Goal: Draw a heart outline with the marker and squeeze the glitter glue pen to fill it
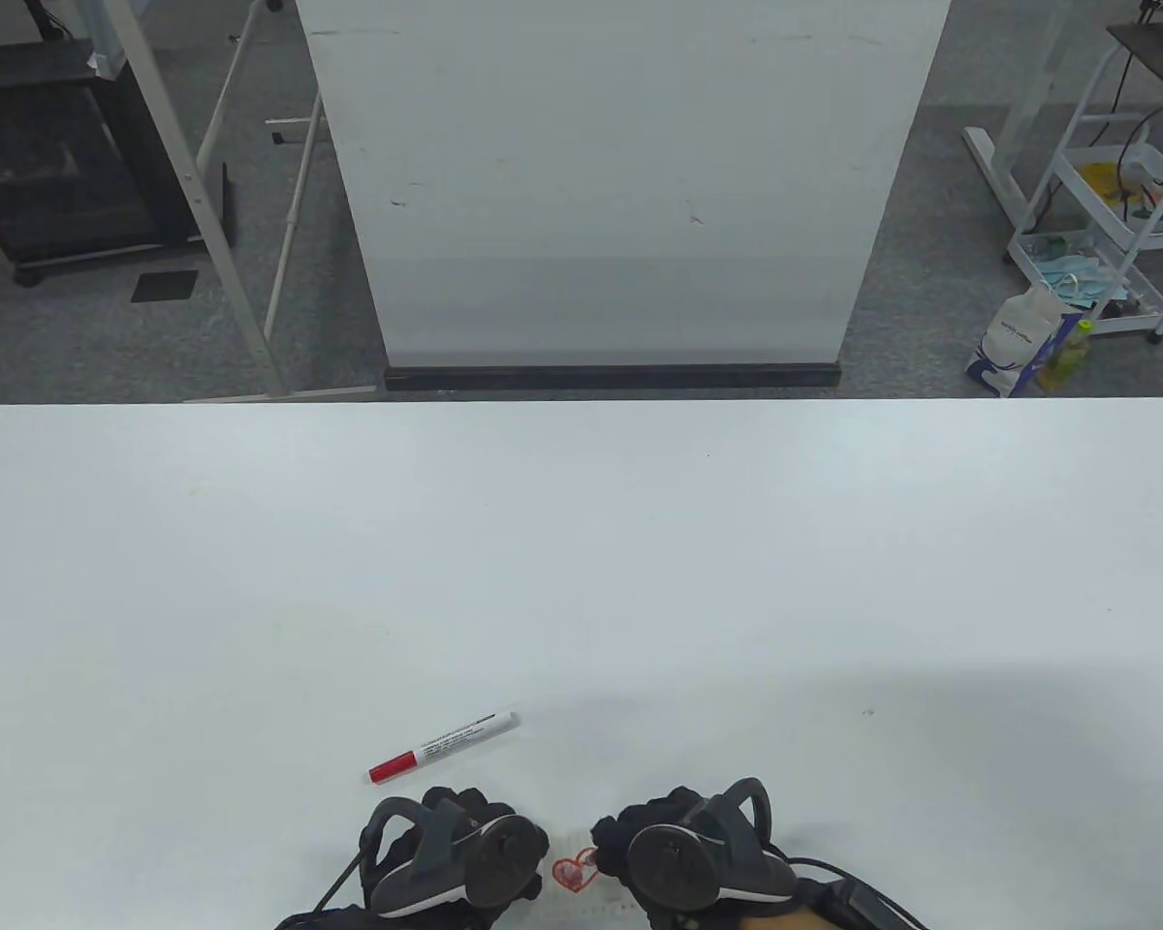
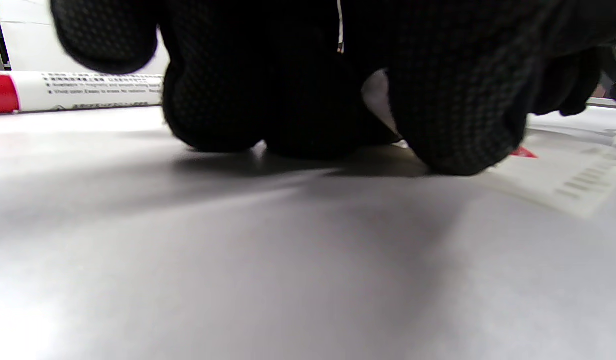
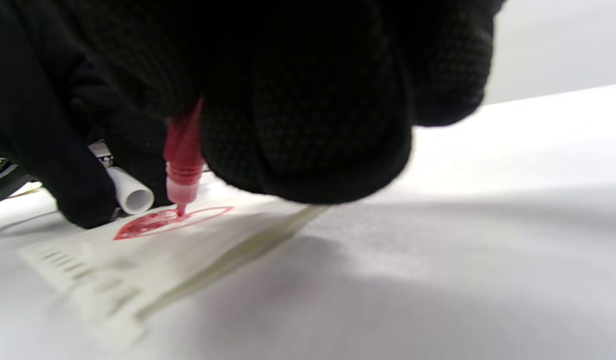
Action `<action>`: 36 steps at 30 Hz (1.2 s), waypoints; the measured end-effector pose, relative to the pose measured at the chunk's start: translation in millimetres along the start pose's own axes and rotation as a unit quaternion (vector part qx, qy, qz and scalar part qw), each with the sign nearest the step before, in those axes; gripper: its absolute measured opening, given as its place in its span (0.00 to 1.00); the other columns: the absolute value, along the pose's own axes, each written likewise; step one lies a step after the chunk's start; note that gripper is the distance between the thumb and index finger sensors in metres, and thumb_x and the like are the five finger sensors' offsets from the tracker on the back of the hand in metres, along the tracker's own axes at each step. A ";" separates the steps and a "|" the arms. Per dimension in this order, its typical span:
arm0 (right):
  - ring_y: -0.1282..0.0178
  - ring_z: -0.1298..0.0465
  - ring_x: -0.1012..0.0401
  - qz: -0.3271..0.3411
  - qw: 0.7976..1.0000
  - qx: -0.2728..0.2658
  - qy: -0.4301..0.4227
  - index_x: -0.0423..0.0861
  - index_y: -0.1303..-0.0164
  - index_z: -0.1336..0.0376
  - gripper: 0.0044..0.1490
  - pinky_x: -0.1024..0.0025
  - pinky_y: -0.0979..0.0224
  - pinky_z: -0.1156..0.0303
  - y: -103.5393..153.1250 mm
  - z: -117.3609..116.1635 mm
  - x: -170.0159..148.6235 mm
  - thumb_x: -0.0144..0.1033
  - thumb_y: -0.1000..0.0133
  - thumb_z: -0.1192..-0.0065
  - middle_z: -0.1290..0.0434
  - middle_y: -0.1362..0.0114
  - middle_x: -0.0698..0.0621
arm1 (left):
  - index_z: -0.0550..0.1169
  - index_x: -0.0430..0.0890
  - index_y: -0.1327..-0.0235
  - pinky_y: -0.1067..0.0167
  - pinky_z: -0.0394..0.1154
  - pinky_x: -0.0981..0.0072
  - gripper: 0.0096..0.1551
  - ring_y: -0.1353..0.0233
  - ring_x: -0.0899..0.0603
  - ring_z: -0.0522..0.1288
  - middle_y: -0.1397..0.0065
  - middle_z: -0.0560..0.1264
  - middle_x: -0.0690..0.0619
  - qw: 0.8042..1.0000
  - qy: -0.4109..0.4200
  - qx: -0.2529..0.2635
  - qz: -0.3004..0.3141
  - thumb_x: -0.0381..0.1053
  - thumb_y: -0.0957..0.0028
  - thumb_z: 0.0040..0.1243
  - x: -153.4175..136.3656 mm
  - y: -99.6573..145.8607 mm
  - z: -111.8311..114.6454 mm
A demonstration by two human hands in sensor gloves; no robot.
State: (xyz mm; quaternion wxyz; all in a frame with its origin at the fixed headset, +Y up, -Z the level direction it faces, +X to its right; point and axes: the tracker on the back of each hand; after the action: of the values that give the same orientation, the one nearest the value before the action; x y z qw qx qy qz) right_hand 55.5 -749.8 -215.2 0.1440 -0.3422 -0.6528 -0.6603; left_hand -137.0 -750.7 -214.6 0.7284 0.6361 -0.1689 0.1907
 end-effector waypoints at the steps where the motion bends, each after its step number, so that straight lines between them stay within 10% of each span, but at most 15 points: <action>1: 0.73 0.12 0.62 0.001 1.000 0.002 -0.003 0.47 0.58 0.20 0.25 0.63 0.51 0.16 0.0 0.1 0.6 0.47 0.57 0.30 0.12 0.62 0.47 | 0.86 0.54 0.50 0.38 0.71 0.34 0.24 0.47 0.38 0.83 0.49 0.87 0.51 1.000 0.000 0.000 0.000 0.59 0.58 0.76 0.1 0.1 0.0; 36: 0.72 0.12 0.62 0.004 0.999 -0.021 0.026 0.48 0.57 0.20 0.25 0.63 0.50 0.16 -0.9 0.7 2.3 0.47 0.57 0.30 0.12 0.61 0.48 | 0.86 0.54 0.50 0.38 0.71 0.34 0.24 0.47 0.38 0.83 0.49 0.87 0.51 1.000 0.000 0.000 -0.001 0.59 0.58 0.76 0.2 0.2 -0.4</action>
State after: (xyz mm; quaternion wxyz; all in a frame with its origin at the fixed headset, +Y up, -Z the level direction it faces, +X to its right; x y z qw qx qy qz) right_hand 53.5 -748.4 -214.4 0.1565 -0.3304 -0.6336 -0.6818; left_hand -136.9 -750.4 -214.4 0.7284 0.6363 -0.1688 0.1898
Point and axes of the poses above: the tracker on the back of each hand, its own x axis roughly to the thumb side, its own y axis roughly from the fingertips to the wrist, z = x × y
